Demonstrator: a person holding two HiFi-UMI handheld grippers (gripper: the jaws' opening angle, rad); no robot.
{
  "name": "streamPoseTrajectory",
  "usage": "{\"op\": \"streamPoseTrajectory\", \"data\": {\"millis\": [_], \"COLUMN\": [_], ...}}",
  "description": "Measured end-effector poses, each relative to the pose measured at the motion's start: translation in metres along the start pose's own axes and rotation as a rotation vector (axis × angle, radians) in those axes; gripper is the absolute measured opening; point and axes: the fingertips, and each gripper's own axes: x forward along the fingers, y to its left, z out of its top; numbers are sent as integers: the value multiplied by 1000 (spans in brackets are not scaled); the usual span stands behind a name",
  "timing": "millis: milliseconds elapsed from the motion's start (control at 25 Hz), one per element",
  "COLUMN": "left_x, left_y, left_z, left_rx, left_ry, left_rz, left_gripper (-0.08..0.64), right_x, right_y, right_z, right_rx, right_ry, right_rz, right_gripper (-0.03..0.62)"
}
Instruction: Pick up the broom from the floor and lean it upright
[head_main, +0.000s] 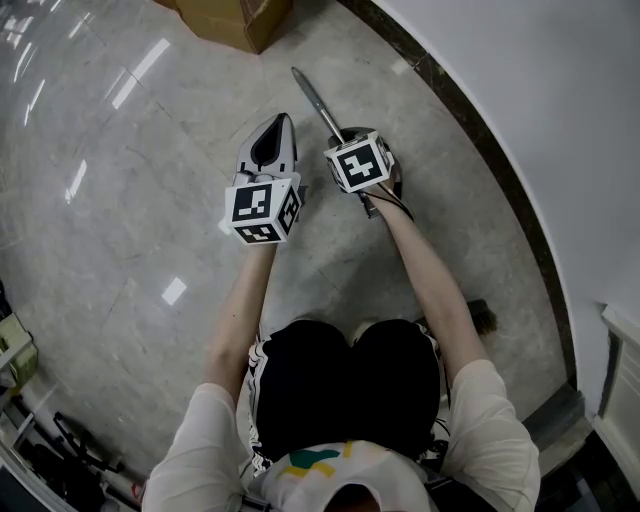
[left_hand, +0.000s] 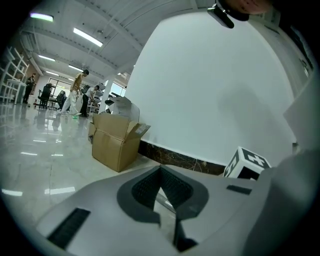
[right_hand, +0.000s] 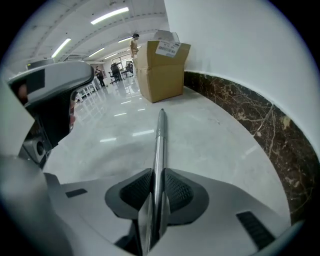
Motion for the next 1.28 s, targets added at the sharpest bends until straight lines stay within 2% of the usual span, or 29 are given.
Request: {"op": "streamPoseTrajectory", "data": {"millis": [120,280,440,600,840,1000,1280], "left_x": [-1,-4,-14,-8,-15,-10,-4], "left_y": [-3,-9,-16,-42,-107,-161,-239], "left_z": [4,16,56,125,216,248,297], "left_rx": [10,6,2,20,82,144,172], "left_ry": [-4,-3,-27,-110,-219,-259,-326], "left_rz": [-8,-13,-21,-72,-168,-261,-402], "left_gripper": [44,44,44,44,44,44,44], "right_x": [0,-24,-80,-166,-295,-372,-502], "right_y": [-4,0,-3,-34,-70,-94,-121], "right_z": [-2,12,44,91,120,129,118], "right_rx": [24,-7,9,27,76,95,132], "right_ry": [12,-32,-127,-278,-447,-562,-750], "right_rz": [-14,-31,-62,-149,-276,-367,-595], "right_gripper": [91,91,91,91,88,89,89]}}
